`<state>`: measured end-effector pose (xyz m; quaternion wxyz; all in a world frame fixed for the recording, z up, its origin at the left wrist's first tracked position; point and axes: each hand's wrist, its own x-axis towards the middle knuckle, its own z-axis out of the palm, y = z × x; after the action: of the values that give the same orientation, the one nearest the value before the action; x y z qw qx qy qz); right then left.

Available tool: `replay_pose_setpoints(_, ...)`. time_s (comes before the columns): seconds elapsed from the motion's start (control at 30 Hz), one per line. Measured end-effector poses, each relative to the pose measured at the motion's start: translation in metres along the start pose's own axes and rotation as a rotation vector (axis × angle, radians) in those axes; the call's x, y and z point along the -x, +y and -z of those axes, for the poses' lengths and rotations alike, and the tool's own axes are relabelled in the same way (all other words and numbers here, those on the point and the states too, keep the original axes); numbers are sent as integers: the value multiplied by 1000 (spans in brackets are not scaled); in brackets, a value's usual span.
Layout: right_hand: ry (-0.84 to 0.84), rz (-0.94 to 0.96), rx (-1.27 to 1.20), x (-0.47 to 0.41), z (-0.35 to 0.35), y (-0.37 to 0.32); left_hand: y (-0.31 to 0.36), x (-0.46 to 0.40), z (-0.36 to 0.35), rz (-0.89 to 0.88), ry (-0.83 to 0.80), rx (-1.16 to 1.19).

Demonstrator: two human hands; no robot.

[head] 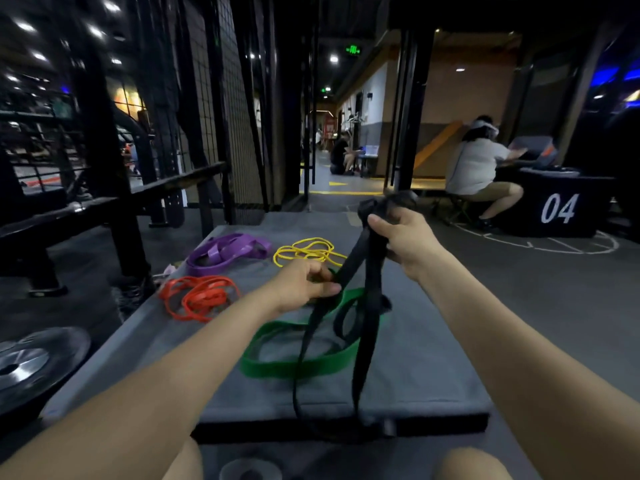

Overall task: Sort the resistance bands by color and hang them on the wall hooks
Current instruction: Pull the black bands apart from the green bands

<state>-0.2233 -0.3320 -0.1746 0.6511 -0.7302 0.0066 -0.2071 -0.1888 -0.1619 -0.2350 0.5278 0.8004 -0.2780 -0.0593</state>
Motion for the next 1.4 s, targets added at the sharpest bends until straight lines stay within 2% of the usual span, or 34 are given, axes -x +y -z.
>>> replay_pose_setpoints(0.1, -96, 19, 37, 10, -4, -15, 1, 3, -9, 30, -12, 2)
replay_pose_setpoints(0.27, -137, -18, 20, 18, -7, -32, 10, 3, -16, -32, 97, 142)
replay_pose_setpoints(0.37, -172, -36, 0, 20, -9, -44, 19, 5, -32, -78, 19, 68)
replay_pose_setpoints(0.47, -186, -39, -18, 20, -8, -56, 22, 8, -57, -78, -2, 130)
replay_pose_setpoints(0.57, -156, -87, -147, 17, 5, -65, 5, 6, -70, 2, 30, 18)
replay_pose_setpoints(0.7, -99, -218, -242, 9, 33, -66, -12, 5, -60, 75, -80, -49)
replay_pose_setpoints(0.8, -180, -304, -104, 12, 47, -61, -8, 5, -37, 108, -211, -183)
replay_pose_setpoints(0.87, -235, -329, 29, 13, 59, -57, 0, 4, -19, 140, -315, -194)
replay_pose_setpoints(0.93, -283, -300, 237, 11, 70, -54, 18, -1, -2, 160, -361, -208)
replay_pose_setpoints(1.03, -277, -122, 731, 5, 76, -50, 49, -22, 18, 153, -269, -159)
replay_pose_setpoints(1.1, -207, 34, 884, -3, 70, -47, 72, -40, 22, 127, -136, -4)
replay_pose_setpoints(1.23, 55, 165, 795, -23, 60, -37, 98, -82, 12, 100, 109, 345)
replay_pose_setpoints(1.4, 161, 278, 711, -58, 65, -11, 83, -138, -14, 114, 208, 703)
